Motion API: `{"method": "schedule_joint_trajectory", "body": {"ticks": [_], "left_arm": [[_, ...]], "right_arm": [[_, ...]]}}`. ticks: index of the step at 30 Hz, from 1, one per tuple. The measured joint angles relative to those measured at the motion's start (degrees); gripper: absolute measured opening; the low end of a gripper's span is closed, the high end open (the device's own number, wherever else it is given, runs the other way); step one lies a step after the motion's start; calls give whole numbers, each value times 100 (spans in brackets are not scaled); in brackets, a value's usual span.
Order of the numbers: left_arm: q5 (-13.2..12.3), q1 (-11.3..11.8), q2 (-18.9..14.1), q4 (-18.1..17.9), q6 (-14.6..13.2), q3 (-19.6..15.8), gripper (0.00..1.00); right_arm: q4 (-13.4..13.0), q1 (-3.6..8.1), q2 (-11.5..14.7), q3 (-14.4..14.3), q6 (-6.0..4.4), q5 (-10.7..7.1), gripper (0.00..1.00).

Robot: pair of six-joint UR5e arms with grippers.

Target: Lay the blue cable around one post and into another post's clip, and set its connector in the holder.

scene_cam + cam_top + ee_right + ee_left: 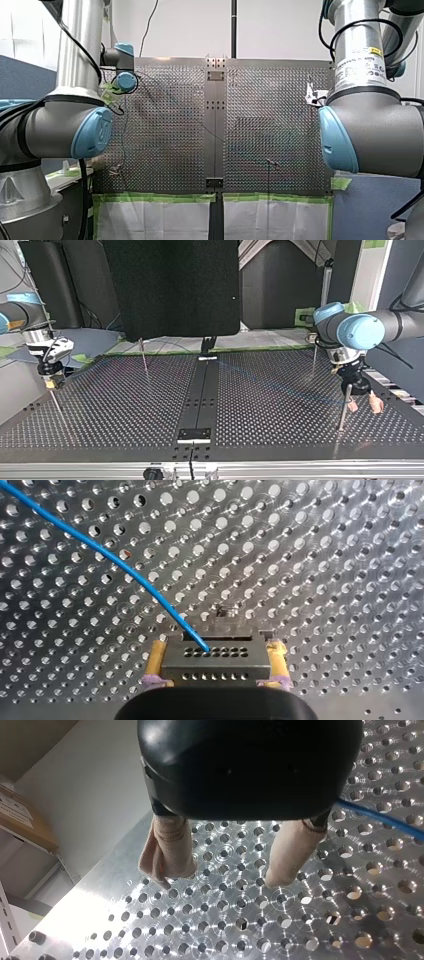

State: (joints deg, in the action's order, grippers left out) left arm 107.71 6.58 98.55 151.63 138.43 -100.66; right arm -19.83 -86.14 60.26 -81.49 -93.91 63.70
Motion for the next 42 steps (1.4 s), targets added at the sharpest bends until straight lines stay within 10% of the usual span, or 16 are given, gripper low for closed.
{"method": "schedule_joint_trajectory", "body": {"ticks": [42], "left_arm": [[-4, 13, 0, 2, 0, 31, 100]], "right_arm": [[8, -28, 4, 73, 73, -46, 0]]}}
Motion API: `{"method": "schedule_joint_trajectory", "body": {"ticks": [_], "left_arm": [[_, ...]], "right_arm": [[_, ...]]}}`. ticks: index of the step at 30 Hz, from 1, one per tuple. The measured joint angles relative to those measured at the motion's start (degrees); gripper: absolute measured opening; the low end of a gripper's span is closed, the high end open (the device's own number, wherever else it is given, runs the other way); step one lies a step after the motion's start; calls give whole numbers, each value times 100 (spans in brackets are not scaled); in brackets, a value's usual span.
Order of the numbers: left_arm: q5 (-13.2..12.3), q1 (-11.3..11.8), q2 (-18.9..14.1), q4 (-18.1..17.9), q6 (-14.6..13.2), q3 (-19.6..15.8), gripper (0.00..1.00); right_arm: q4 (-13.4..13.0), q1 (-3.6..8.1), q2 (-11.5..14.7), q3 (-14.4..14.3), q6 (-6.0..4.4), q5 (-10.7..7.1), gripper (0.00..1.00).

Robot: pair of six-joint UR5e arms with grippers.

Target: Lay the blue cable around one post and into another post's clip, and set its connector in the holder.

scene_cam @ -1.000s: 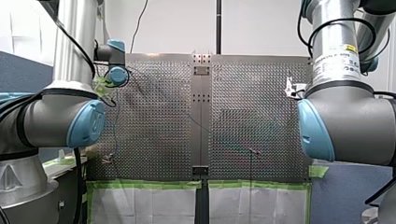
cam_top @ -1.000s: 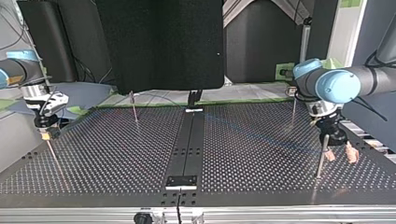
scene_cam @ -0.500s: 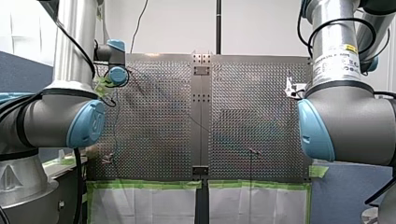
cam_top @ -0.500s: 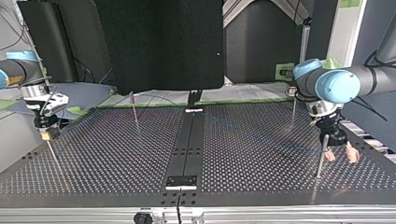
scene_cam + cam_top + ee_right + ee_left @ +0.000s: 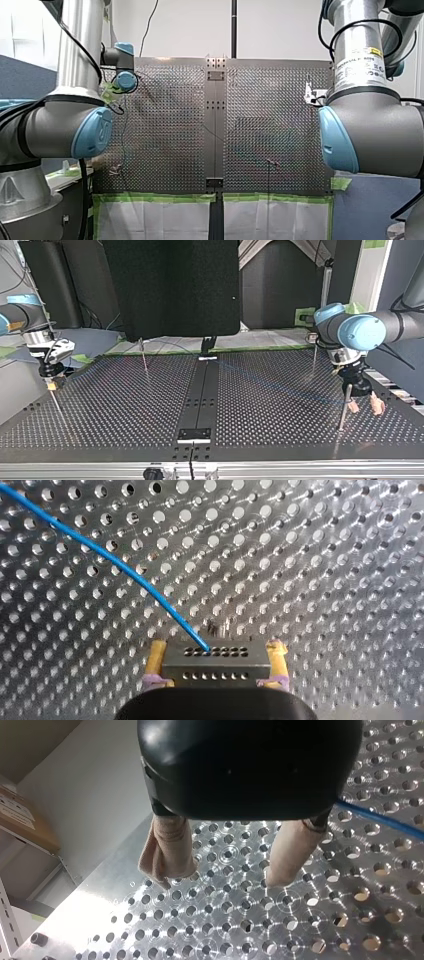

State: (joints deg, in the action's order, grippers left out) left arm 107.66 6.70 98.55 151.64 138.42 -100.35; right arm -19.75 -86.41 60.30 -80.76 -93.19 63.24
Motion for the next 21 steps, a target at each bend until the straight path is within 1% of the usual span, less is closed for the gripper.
{"method": "schedule_joint_trajectory", "body": {"ticks": [1, 2, 4, 5, 6, 7, 8, 9, 10, 11, 12, 13, 14, 15, 16, 17, 18, 19, 21], "left_arm": [[0, 1, 0, 0, 0, 0, 100], [-1, 2, 0, 0, 0, 0, 100], [-2, 2, 0, 0, 0, 0, 100], [0, 3, 0, 0, 0, 0, 100], [0, 4, 0, 0, 0, 0, 100], [0, 7, 0, -1, 0, 0, 100], [0, 9, 0, 0, 0, 0, 100], [-1, 10, 0, -1, 0, 0, 100], [-1, 11, 0, -1, 0, 0, 100], [-2, 11, 0, -1, 0, 0, 100], [-3, 12, 0, -2, 0, 0, 100], [-3, 12, 0, -2, 0, 0, 100], [-3, 12, 0, -1, 0, 0, 100], [-4, 12, 0, 0, 0, 0, 100], [-4, 12, 0, 0, 0, 0, 100], [-4, 14, 0, 0, 1, 0, 100], [-4, 17, 0, 0, 4, 0, 100], [-4, 19, 0, -1, 6, 0, 100], [-4, 24, 0, -1, 12, 0, 100]], "right_arm": [[36, 8, 2, 5, 17, 95, 0], [55, 16, 4, 6, 24, 135, 0], [56, 18, 4, 5, 24, 137, 0], [56, 17, 3, 5, 24, 136, 4], [57, 18, 2, 3, 24, 137, 4], [58, 19, 0, 2, 24, 137, 23], [55, 18, -1, 1, 24, 137, 35], [54, 18, -3, 1, 24, 137, 35], [64, 18, -4, -1, 24, 137, 46], [63, 18, -7, -2, 24, 137, 62], [60, 18, -6, -2, 24, 137, 62], [59, 18, -5, -1, 24, 137, 74], [58, 19, -5, -1, 24, 137, 81], [59, 18, -5, -1, 24, 137, 81], [58, 18, -5, -1, 24, 137, 89], [58, 18, -5, -1, 24, 137, 91], [58, 19, -4, 0, 24, 137, 91], [58, 18, -4, -1, 24, 137, 99], [58, 18, -4, 0, 24, 137, 99]]}}
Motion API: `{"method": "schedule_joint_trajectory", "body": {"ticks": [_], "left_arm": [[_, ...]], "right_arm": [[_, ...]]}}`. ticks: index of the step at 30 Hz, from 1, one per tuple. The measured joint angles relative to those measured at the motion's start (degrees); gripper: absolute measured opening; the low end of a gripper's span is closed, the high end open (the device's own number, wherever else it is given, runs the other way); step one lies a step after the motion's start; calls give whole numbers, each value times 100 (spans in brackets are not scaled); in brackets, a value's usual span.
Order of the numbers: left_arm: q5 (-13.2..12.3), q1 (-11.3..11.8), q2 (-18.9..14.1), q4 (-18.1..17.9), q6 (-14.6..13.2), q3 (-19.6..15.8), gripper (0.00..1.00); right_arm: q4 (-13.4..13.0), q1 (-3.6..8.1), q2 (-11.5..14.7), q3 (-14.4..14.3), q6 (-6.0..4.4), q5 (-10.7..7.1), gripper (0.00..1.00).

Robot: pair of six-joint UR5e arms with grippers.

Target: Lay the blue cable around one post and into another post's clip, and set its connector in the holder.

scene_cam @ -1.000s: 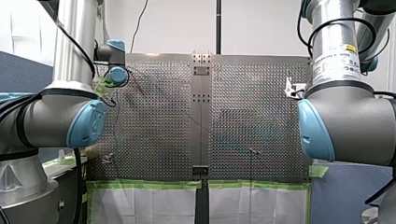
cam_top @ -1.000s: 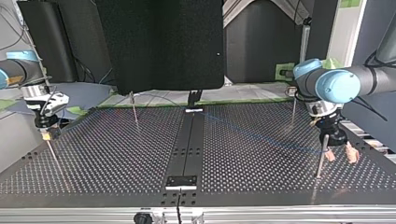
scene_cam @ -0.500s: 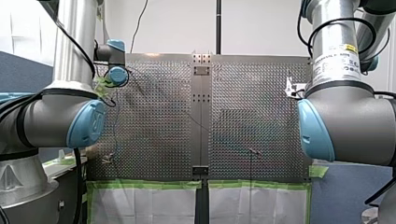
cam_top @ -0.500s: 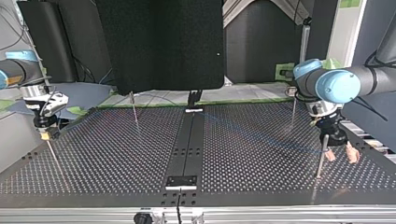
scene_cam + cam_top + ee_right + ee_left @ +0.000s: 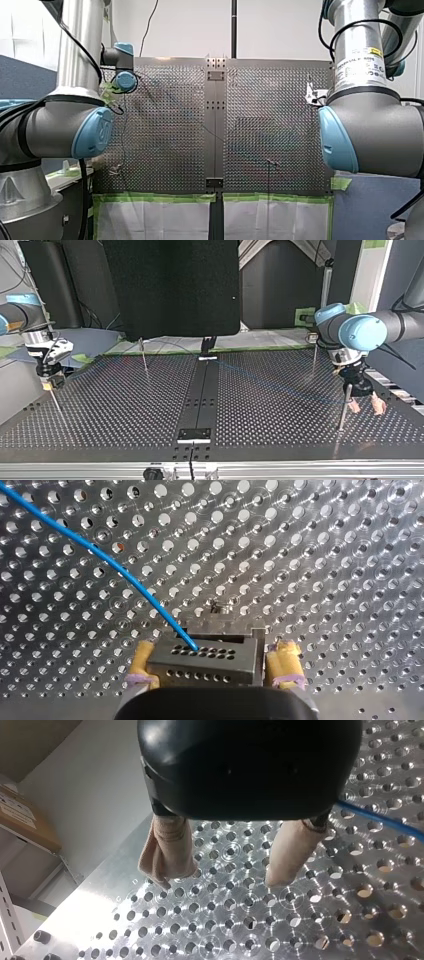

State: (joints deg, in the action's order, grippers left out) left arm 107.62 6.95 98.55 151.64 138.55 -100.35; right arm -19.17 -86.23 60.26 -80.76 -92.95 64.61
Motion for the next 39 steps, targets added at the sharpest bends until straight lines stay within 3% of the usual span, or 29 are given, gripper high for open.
{"method": "schedule_joint_trajectory", "body": {"ticks": [9, 17, 26, 31, 39], "left_arm": [[14, 6, -3, 20, 15, 0, 100], [183, -9, -92, 105, 54, 0, 100], [336, -87, -195, 458, -132, -59, 100], [162, -146, -199, 716, -224, -277, 100], [-223, -142, -234, 935, 146, -451, 100]], "right_arm": [[0, 0, 0, 0, 0, 0, 99], [0, 0, 0, 0, 0, 0, 99], [0, 0, 0, 0, 0, 0, 99], [0, 0, 0, 0, 0, 0, 99], [0, 0, 0, 0, 0, 0, 99]]}}
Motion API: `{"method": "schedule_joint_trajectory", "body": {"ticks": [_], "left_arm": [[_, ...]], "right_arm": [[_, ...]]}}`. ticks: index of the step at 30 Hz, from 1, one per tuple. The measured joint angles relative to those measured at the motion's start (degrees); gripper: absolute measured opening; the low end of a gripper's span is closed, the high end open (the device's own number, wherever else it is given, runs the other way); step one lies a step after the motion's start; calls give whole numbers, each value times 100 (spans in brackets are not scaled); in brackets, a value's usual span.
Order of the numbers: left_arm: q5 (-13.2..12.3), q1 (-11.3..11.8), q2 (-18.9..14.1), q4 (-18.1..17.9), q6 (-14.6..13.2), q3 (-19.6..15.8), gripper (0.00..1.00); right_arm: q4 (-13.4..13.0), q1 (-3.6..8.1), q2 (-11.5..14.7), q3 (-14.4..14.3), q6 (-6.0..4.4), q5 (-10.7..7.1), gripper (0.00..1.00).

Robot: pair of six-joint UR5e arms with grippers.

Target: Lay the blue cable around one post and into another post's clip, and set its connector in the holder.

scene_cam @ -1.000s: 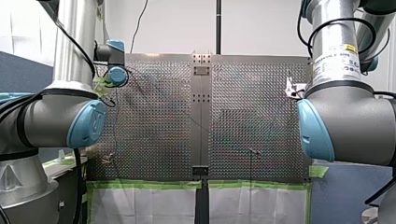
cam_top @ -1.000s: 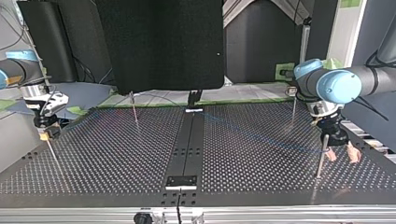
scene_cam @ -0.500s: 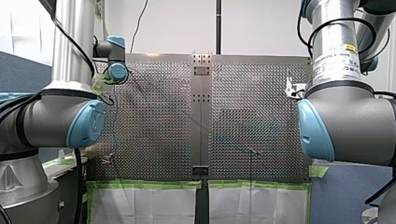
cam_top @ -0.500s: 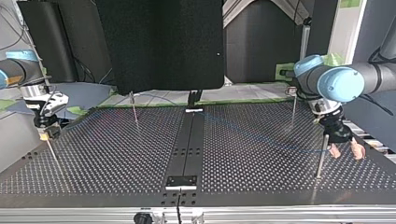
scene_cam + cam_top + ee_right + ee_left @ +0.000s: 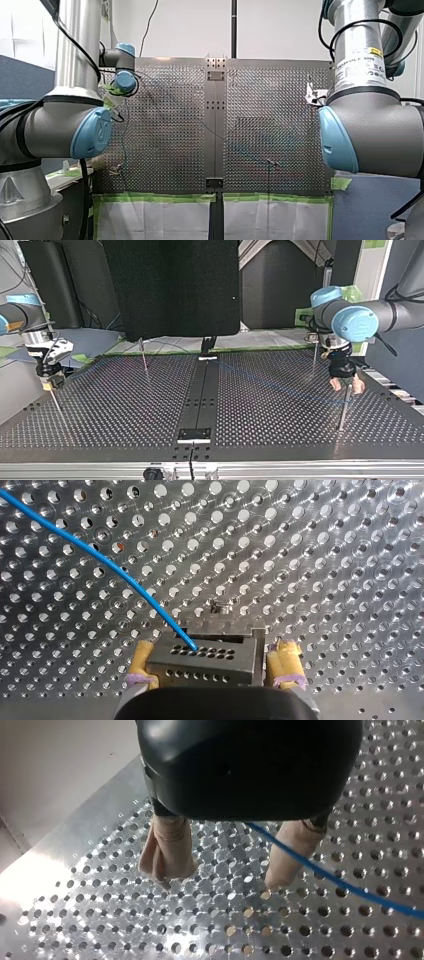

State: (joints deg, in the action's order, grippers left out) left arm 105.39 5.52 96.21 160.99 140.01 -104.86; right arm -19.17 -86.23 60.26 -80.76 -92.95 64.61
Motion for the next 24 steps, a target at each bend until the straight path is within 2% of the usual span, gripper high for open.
{"method": "schedule_joint_trajectory", "body": {"ticks": [10, 15, 24], "left_arm": [[133, 32, -163, 86, 436, -8, 100], [-29, 8, -194, 122, 649, -21, 100], [-285, 47, -518, 120, 774, -311, 100]], "right_arm": [[0, 0, 0, 0, 0, 0, 99], [0, 0, 0, 0, 0, 0, 99], [0, 0, 0, 0, 1, 0, 99]]}}
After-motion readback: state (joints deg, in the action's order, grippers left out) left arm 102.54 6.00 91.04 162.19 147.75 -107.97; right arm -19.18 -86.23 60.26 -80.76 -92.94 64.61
